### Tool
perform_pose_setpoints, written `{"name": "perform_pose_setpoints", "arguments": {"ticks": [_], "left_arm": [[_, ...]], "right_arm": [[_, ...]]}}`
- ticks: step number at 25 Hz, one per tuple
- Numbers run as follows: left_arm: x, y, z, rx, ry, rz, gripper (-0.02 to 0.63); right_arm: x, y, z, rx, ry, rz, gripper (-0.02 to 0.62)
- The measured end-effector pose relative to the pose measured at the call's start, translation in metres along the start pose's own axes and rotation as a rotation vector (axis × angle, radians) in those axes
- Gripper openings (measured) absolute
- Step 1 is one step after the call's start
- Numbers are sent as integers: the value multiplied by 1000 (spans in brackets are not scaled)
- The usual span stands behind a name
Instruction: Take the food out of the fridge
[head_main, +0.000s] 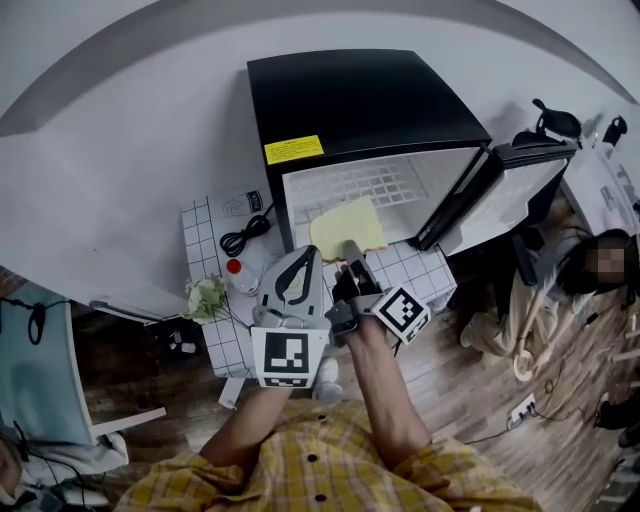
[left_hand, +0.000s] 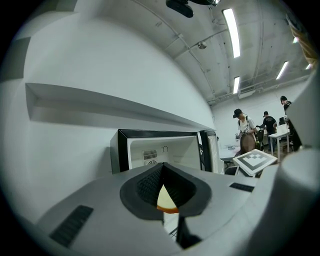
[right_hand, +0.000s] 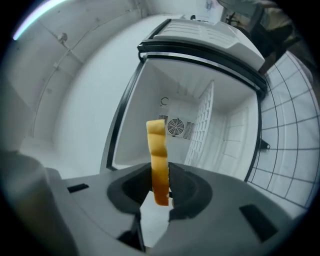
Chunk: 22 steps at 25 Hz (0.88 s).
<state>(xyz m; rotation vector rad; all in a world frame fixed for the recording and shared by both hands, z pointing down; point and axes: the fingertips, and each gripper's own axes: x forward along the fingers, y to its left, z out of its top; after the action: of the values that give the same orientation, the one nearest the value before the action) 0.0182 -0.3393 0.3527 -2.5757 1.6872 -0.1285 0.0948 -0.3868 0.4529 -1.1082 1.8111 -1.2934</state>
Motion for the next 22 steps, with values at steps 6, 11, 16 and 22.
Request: {"name": "perform_pose_setpoints", "arguments": {"ticks": [6,11,16,22], "left_arm": [[-26,-2,0,-6,-8,-4,8],[-55,-8,-2,-28,-9,-7,6],[-86,-10,-11,-45,3,-9,6],[-109,-10,-6,-53,-8,-14,8]], "right_arm": [[-24,30,-15,-190,10,-3,87],[-50,51,-31,-442,15,-28,87],[-78,72,-51,-625,-1,-50,87],[-99,97,-70,-852,-11,-67,89]]}}
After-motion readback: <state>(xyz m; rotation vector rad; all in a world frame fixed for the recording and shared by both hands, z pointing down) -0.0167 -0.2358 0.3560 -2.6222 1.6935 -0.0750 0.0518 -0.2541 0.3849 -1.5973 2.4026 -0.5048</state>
